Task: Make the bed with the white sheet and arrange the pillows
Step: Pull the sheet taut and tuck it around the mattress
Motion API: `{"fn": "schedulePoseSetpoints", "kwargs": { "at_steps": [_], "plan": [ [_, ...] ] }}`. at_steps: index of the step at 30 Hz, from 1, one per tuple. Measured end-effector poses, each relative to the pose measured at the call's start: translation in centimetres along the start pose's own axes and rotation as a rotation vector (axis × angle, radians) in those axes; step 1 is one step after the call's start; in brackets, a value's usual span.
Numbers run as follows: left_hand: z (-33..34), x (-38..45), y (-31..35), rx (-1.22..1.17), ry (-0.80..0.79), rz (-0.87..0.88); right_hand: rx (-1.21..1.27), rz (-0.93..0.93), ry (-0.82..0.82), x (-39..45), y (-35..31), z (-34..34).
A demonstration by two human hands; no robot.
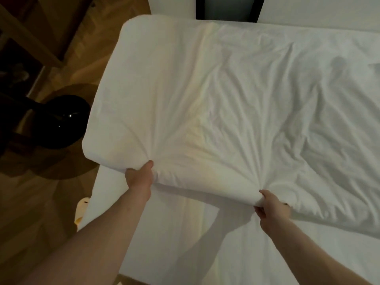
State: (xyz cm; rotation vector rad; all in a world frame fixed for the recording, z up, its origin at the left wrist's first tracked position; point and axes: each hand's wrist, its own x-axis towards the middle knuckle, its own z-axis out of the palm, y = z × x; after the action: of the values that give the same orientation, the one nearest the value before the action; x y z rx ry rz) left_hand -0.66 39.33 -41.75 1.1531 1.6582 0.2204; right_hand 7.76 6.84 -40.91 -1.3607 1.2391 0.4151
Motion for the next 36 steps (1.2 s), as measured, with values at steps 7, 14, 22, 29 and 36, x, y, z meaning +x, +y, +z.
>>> {"fn": "schedulePoseSetpoints", "kwargs": {
  "at_steps": [7,14,22,29,36],
  "plan": [
    [-9.9,-11.3,-2.0,0.223,0.048,0.070,-0.021,-0.049,0.074,-8.9,1.5,-9.6],
    [-20.4,-19.1,-9.3,0.345,0.133,-0.116,-0.427,0.021,0.066,-16.1,5.6,-20.0],
    [-26.5,-12.8,-11.9,1.036,-0.453,-0.397,-1.073,0.210,-0.244,-10.7,12.1,-23.5],
    [-17.1,-4.6,0.7,1.436,-0.451,0.274,-1.277,-0.266,-0.326,-8.8,4.8,-9.7],
    [-3.2,-0.7,12.9,1.315,-0.288,0.689,-1.310,-0.772,-0.301,-7.0,-4.9,5.2]
  ]
}}
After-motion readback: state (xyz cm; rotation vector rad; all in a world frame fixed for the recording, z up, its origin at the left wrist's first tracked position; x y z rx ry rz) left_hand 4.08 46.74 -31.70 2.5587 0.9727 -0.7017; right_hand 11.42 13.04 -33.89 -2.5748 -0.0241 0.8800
